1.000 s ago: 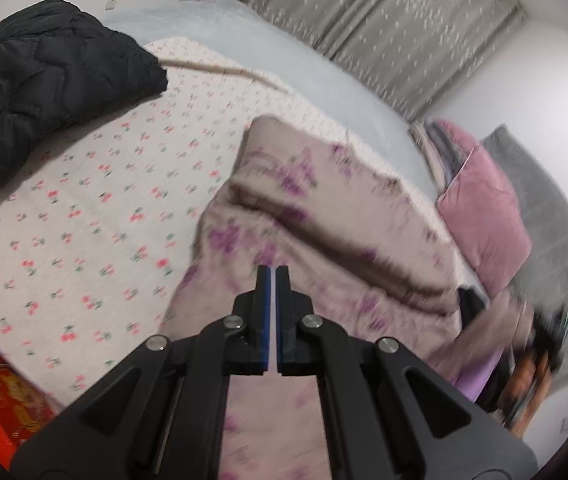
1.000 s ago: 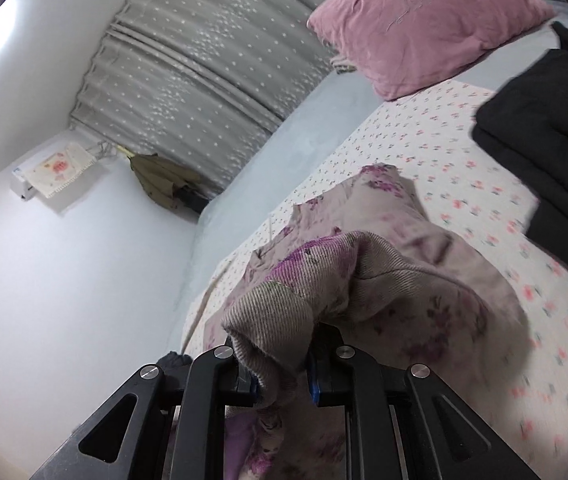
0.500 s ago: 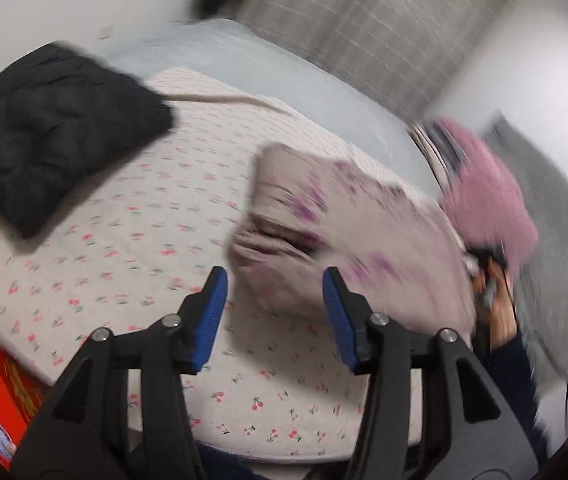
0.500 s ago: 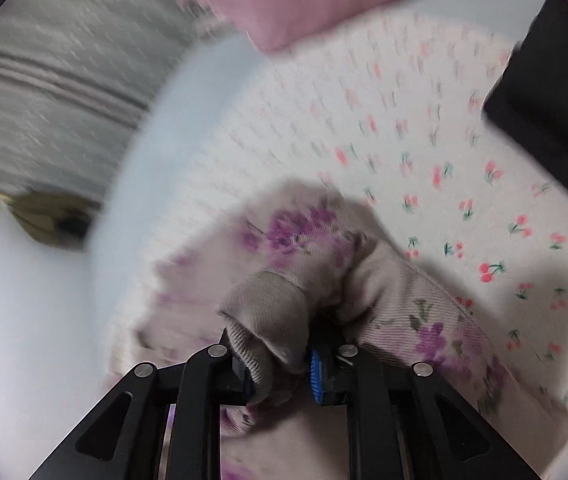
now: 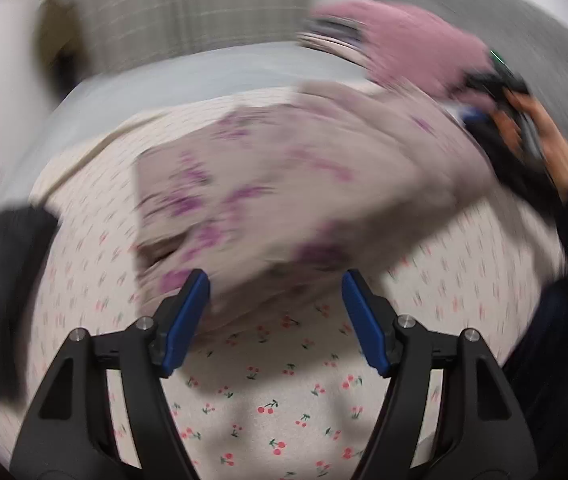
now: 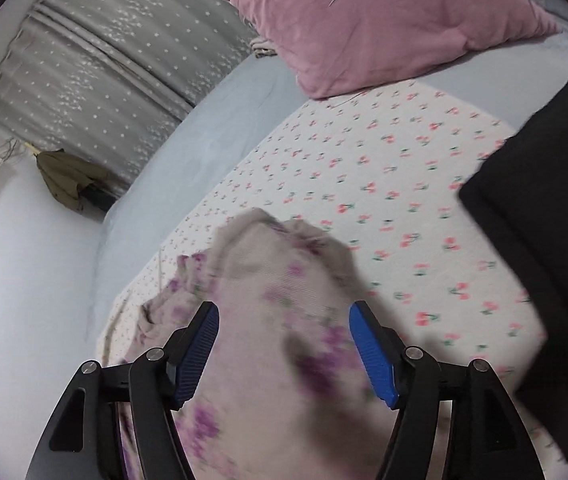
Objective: Fold large clothes
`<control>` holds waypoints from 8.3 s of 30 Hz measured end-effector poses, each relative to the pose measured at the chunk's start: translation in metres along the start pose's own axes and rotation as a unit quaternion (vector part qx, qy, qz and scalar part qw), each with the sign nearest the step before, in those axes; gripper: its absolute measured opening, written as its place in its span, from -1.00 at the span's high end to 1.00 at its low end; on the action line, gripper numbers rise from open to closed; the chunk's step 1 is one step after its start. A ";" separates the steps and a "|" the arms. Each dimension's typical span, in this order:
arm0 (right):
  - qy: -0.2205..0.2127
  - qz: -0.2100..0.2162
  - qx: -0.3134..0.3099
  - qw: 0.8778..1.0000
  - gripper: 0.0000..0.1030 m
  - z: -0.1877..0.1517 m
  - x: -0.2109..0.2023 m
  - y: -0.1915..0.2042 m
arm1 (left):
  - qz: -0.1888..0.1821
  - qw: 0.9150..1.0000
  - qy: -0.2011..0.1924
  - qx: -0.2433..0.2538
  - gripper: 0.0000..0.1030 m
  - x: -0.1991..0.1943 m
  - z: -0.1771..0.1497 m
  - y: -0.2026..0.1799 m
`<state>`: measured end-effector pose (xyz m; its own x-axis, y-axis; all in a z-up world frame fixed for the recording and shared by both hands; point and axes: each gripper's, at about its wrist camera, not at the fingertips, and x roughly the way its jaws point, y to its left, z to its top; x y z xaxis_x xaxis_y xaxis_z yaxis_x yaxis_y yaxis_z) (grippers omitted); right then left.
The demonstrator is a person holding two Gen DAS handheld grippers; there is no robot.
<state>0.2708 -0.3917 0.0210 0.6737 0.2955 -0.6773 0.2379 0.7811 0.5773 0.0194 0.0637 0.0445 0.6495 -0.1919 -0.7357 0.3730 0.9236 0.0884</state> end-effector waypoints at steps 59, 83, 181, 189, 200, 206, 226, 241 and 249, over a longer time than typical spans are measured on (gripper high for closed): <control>-0.073 -0.101 -0.139 0.982 0.81 0.083 0.158 0.066 | 0.048 0.893 -0.007 -0.447 0.78 0.250 0.127 0.237; -0.007 -0.102 -0.052 0.993 -0.02 0.092 0.165 0.034 | -0.044 0.824 -0.071 -0.560 0.13 0.231 0.087 0.276; -0.052 -0.043 -0.250 0.966 -0.52 -0.092 0.030 0.081 | 0.112 0.947 -0.033 -0.298 -0.53 0.132 0.089 0.088; -0.034 -0.018 -0.071 0.997 -0.57 -0.036 0.022 -0.014 | 0.033 0.884 0.014 -0.467 -0.57 0.152 0.038 0.182; 0.065 0.108 0.066 0.990 -0.64 -0.024 0.088 -0.069 | -0.074 0.862 0.035 -0.501 -0.68 0.202 0.026 0.196; 0.053 0.090 0.021 0.994 -0.02 -0.026 0.090 -0.046 | -0.049 0.867 0.021 -0.495 0.11 0.196 0.036 0.197; -0.057 0.067 -0.161 0.983 0.57 -0.101 -0.059 0.036 | -0.021 0.883 -0.047 -0.466 0.54 0.043 -0.002 0.175; 0.000 -0.042 -0.151 0.988 0.43 -0.162 -0.066 -0.014 | 0.034 0.896 -0.008 -0.443 0.22 0.031 -0.065 0.177; -0.054 -0.064 -0.192 0.978 0.33 -0.175 -0.091 0.001 | 0.092 0.908 -0.105 -0.396 -0.15 -0.041 -0.071 0.143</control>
<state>0.0873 -0.3215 0.0031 0.7308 0.1381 -0.6685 0.0581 0.9632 0.2625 -0.0008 0.2276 0.0390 0.7950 0.0068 -0.6065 -0.2938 0.8791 -0.3753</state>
